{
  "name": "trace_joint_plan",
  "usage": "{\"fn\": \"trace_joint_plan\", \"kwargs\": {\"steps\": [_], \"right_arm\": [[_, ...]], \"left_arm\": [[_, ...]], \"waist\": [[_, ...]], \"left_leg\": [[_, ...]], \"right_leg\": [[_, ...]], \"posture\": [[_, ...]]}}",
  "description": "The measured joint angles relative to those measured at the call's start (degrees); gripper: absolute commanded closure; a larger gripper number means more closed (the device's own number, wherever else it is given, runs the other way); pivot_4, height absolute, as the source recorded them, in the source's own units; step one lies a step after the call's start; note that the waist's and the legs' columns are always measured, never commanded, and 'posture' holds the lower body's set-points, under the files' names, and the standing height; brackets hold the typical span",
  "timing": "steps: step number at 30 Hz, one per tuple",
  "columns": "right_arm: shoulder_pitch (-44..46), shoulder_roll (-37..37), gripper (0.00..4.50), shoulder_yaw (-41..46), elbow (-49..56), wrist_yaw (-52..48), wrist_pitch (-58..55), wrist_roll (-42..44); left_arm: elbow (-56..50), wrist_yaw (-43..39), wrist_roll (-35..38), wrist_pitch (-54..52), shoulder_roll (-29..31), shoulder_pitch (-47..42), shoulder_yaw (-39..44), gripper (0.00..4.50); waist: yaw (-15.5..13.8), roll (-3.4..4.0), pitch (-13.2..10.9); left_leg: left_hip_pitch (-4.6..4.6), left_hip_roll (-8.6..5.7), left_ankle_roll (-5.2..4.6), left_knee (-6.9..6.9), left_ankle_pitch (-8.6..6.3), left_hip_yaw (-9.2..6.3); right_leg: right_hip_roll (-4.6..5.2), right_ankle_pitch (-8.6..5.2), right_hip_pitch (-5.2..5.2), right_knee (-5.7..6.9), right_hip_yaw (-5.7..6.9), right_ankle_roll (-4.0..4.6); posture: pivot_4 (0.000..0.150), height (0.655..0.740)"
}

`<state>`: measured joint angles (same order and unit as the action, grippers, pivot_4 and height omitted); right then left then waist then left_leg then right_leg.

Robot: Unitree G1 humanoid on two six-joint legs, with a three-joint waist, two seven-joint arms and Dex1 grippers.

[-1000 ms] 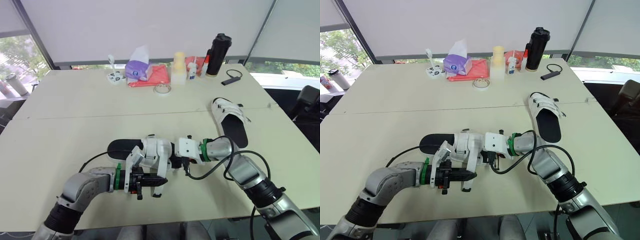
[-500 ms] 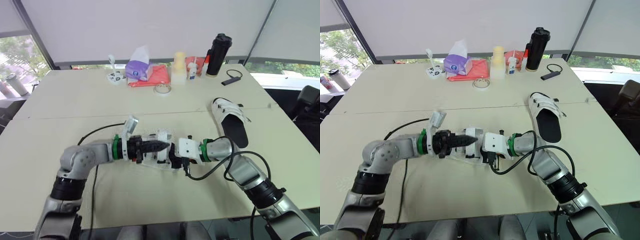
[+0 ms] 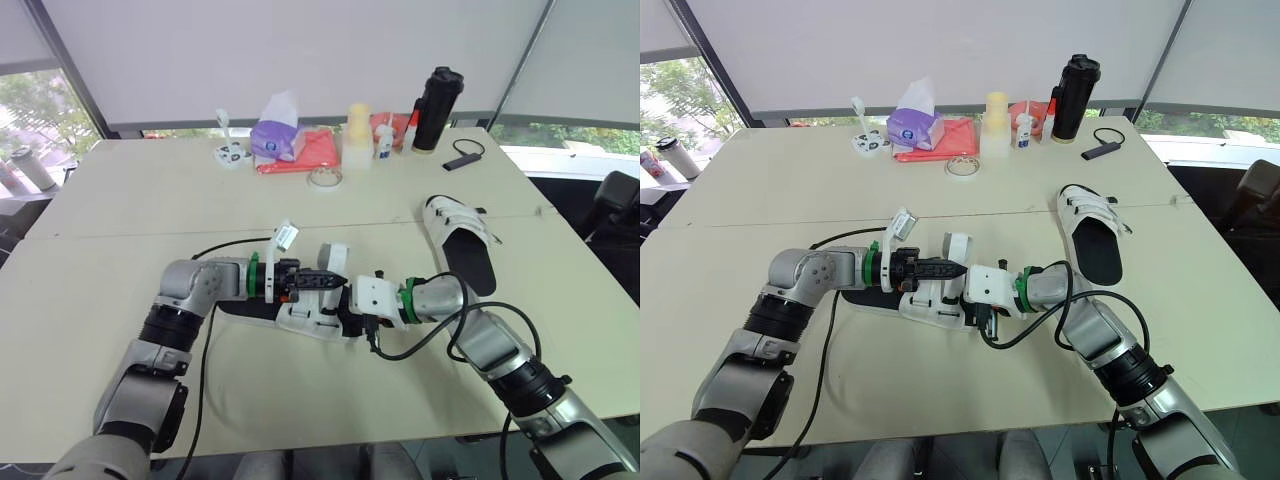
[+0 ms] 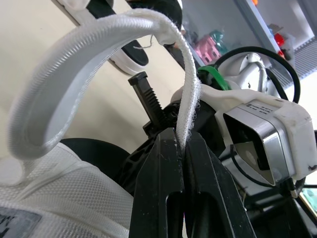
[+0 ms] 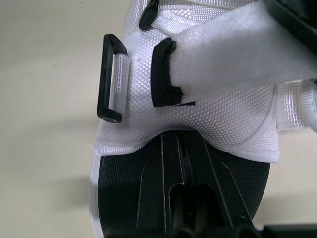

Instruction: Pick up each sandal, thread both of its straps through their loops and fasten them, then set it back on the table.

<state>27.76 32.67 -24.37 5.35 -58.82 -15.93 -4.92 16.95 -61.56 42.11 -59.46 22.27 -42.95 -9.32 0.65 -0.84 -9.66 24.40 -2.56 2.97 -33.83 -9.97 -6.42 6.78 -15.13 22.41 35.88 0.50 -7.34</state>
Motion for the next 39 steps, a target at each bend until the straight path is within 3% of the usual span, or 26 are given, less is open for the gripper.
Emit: {"fn": "trace_joint_plan", "kwargs": {"steps": [10,19,27,33,39], "right_arm": [[-0.5,0.0,4.50,0.2,0.4,0.5,0.0,0.0],[-0.4,0.0,4.50,0.1,0.4,0.5,0.0,0.0],[-0.4,0.0,4.50,-0.1,0.4,0.5,0.0,-0.1],[-0.4,0.0,4.50,-0.1,0.4,0.5,0.0,-0.4],[-0.3,0.0,4.50,-0.3,0.5,0.5,0.0,-0.5]], "left_arm": [[-2.1,-0.8,-0.4,-4.6,0.0,0.0,-0.1,4.49],[-6.8,-2.4,-3.1,-0.9,1.0,2.4,-1.8,4.49],[-8.8,-5.5,-10.7,12.9,2.8,6.2,-5.8,4.49],[-4.9,-5.9,-15.2,22.8,1.0,7.3,-5.8,4.49],[-6.0,-10.3,-15.1,23.3,2.0,8.2,-5.6,4.49]], "waist": [[0.0,0.00,0.0],[0.0,0.00,0.0],[0.0,0.07,0.1],[-0.1,0.07,0.1],[0.0,0.08,0.2]], "left_leg": [[0.00,0.00,0.00,0.00,0.00,-0.02],[0.00,0.02,0.00,0.01,0.00,-0.02],[-0.02,0.04,0.01,0.05,-0.01,0.00],[-0.03,0.06,0.01,0.04,-0.01,-0.01],[-0.02,0.06,0.00,0.07,-0.01,-0.01]], "right_leg": [[0.00,0.00,0.00,0.00,0.00,0.00],[0.01,0.00,0.00,-0.01,0.00,0.00],[0.02,-0.01,-0.03,-0.08,-0.01,0.02],[0.02,0.00,-0.05,-0.09,0.00,0.02],[0.02,-0.01,-0.04,-0.10,0.00,0.02]], "posture": [[0.150,0.7296],[0.150,0.7296],[0.150,0.7296],[0.150,0.7296],[0.150,0.7296]]}}
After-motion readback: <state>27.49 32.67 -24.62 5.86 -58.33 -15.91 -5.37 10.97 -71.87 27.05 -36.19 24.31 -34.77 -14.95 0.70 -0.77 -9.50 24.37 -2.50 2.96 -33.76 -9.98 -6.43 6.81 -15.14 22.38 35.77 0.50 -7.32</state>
